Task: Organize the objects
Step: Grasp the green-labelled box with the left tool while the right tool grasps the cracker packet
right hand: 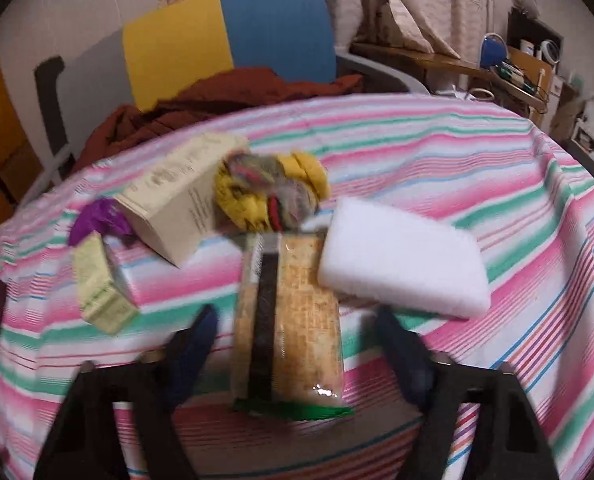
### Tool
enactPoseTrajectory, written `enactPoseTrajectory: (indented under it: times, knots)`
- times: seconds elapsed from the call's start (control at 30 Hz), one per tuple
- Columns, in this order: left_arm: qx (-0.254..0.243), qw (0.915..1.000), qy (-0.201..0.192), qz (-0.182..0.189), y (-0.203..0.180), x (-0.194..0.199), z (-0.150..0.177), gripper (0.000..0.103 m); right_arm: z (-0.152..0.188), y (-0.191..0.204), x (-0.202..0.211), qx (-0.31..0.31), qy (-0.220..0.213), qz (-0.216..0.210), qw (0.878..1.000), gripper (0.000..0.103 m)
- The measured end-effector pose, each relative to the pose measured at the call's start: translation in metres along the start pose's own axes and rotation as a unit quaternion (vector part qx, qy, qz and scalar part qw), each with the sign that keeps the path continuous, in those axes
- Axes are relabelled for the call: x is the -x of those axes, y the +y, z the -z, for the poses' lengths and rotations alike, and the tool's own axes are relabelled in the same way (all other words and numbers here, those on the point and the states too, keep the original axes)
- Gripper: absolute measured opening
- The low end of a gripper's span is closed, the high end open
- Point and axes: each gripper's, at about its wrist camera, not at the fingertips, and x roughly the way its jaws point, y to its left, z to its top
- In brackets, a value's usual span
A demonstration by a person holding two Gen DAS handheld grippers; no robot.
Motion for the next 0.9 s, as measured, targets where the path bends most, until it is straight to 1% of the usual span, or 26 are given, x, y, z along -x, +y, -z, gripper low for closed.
enactPoseTrajectory:
  times: [0.03,0.07,0.23,0.4,0.53,0.6,0.73,0.8,0.9]
  knots:
    - [0.002,1.0000,0.002,-0.002,-0.001,-0.005,-0.005,0.061,0.000,0.000,0.002,0.000,-0.004,0.000,1.000,0.055]
    - [0.004,1.0000,0.005,-0.002,-0.002,-0.009,-0.009,0.061,0.001,0.001,0.003,-0.001,-0.006,-0.005,1.000,0.050]
    - [0.024,0.9995,0.021,0.006,-0.012,-0.043,-0.039,0.062,0.016,0.005,0.013,0.002,-0.021,-0.009,1.000,0.049]
    - [0.041,0.9986,0.034,0.004,-0.025,-0.086,-0.077,0.063,0.027,0.009,0.017,0.007,-0.037,-0.012,0.999,0.049]
    - [0.068,0.9969,0.039,0.003,-0.029,-0.118,-0.108,0.067,0.030,0.005,0.016,-0.002,-0.044,-0.020,0.999,0.049]
    - [0.077,0.9960,0.045,-0.005,-0.032,-0.132,-0.120,0.067,0.029,0.006,0.015,-0.001,-0.045,-0.018,0.999,0.049]
    - [0.098,0.9938,0.053,-0.007,-0.039,-0.159,-0.141,0.067,0.030,0.005,0.013,-0.003,-0.050,-0.020,0.999,0.049]
    - [0.094,0.9939,0.056,-0.014,-0.042,-0.171,-0.147,0.067,0.030,0.004,0.013,-0.004,-0.051,-0.021,0.998,0.049]
    - [0.079,0.9932,0.075,-0.040,-0.040,-0.193,-0.153,0.067,0.030,0.002,0.012,-0.007,-0.053,-0.025,0.998,0.049]
